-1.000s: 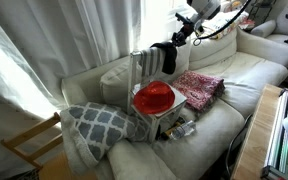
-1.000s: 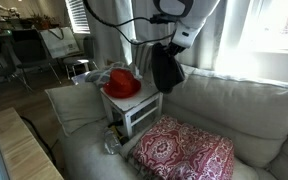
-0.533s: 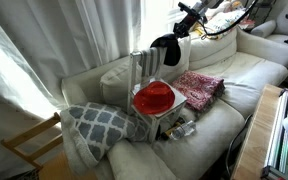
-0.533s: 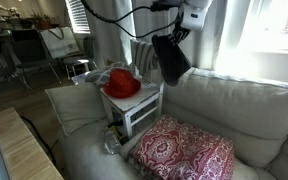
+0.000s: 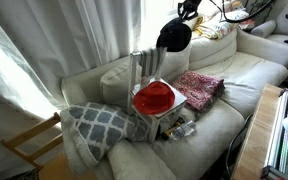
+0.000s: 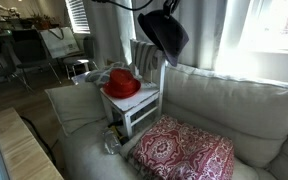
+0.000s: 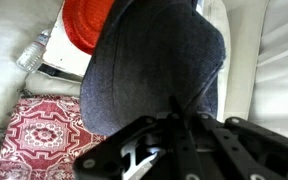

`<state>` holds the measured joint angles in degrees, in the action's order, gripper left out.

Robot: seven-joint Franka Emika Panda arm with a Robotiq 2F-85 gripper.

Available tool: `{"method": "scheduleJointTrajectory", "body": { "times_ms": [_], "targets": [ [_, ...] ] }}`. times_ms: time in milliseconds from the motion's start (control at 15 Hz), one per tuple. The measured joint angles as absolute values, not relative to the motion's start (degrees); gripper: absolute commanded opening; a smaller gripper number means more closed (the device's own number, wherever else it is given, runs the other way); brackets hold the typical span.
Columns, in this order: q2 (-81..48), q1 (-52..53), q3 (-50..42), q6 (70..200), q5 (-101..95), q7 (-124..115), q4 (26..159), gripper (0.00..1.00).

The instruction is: Put the hats on the seat of the chair then on the sofa

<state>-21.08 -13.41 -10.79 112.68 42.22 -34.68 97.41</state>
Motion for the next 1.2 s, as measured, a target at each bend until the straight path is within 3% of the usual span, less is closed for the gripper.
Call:
{"method": "scheduleJointTrajectory", "body": {
  "times_ms": [600,667,1067,1200],
  "targets": [
    [-10.71,-10.76,-8.35,102.98,34.34,-17.98,100.86,0.02],
    [-9.87,-10.02,-7.67,102.72,33.86,-16.23,102.03,0.07],
    [-7.63,-8.08,-6.13,102.27,32.24,-12.45,105.35,0.07],
    [-7.62,-8.23,-6.17,102.27,32.23,-12.25,105.37,0.02]
  ]
}}
